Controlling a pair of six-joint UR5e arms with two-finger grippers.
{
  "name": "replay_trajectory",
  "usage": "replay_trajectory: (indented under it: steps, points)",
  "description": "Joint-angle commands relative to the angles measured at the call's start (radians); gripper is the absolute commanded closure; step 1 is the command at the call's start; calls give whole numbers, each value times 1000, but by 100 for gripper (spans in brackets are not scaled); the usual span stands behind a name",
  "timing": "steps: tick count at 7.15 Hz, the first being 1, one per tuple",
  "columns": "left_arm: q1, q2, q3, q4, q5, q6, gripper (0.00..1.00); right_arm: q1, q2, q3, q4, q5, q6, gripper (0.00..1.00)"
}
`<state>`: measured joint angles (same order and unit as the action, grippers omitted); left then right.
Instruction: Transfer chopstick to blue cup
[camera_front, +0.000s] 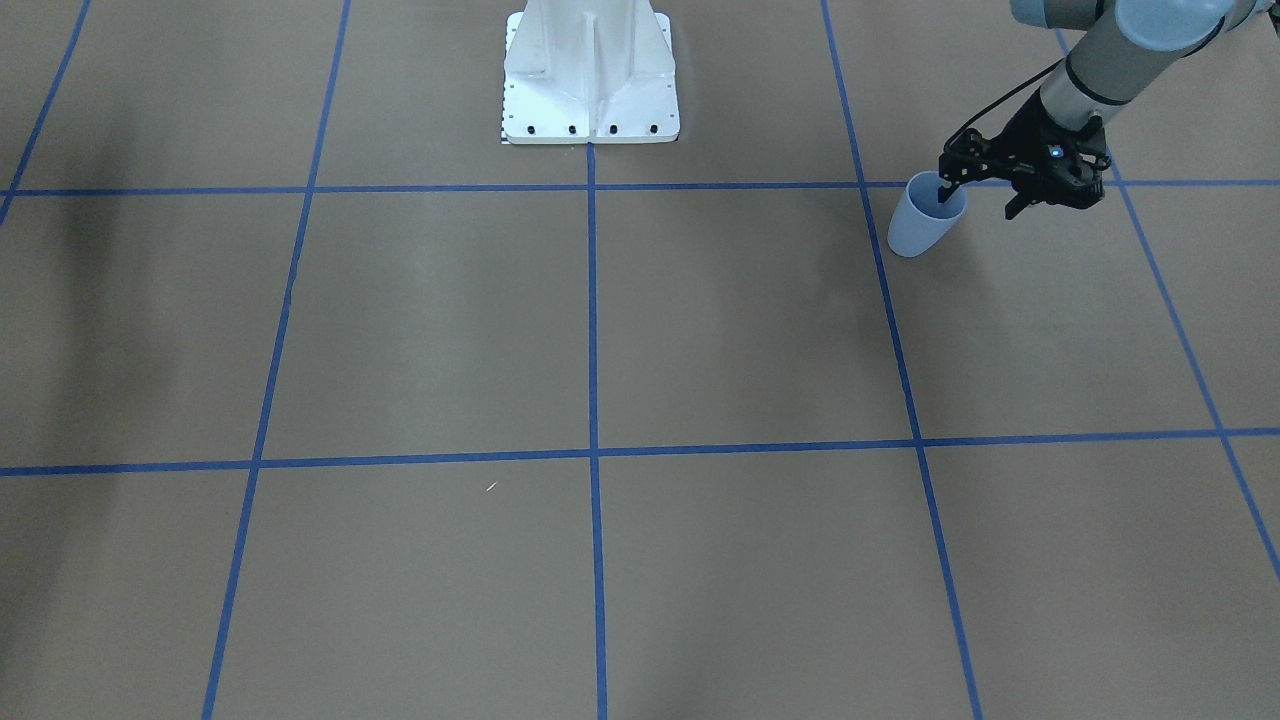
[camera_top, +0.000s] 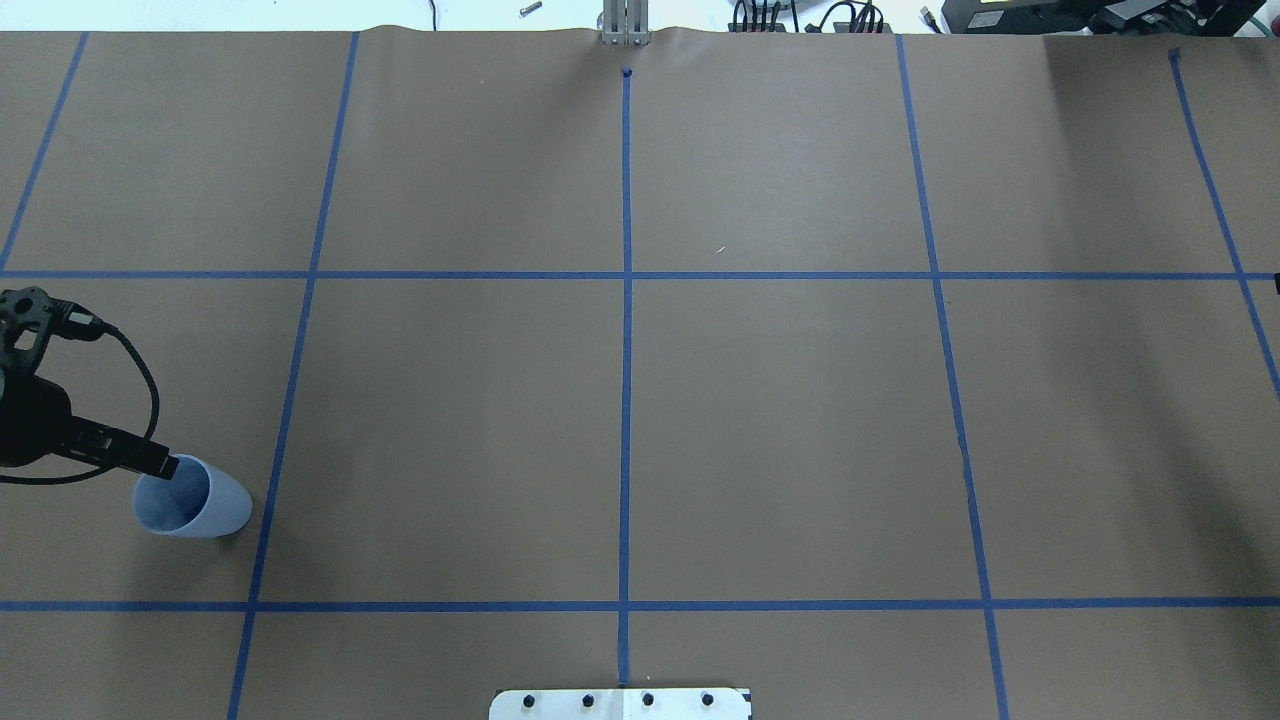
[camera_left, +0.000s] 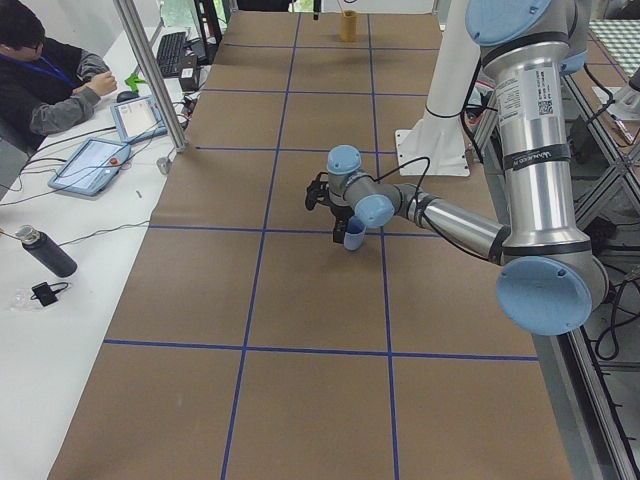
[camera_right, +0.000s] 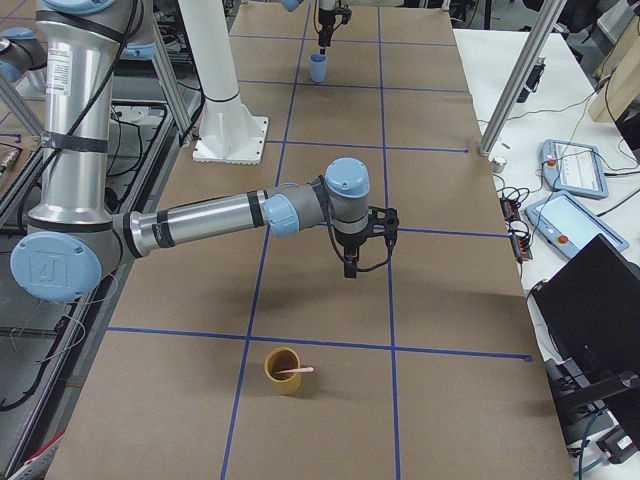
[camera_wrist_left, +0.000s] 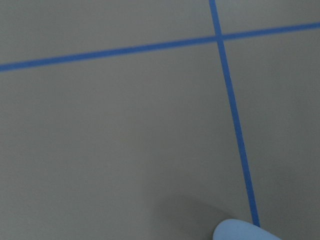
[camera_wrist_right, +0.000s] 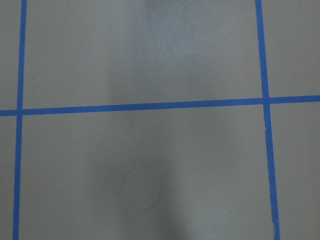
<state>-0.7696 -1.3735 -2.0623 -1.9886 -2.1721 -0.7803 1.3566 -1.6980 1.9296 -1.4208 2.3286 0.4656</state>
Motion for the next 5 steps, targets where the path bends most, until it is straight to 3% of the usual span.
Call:
replay_trajectory:
  steps: [1, 2, 3, 4, 5]
  points:
    - [24, 1, 23, -1, 3, 4, 51, -1, 0, -1, 0, 0, 1, 0]
    - [36, -1, 48, -1, 3, 4, 72, -1, 0, -1, 0, 0, -1, 0]
    - [38, -4, 60, -1, 3, 6, 77, -1, 0, -1, 0, 0, 1, 0]
    - [38, -10, 57, -2, 2, 3, 100, -1, 1, -3, 0, 0, 1, 0]
    - [35, -12, 18, -2, -9, -4, 100, -1, 3, -3, 0, 0, 1, 0]
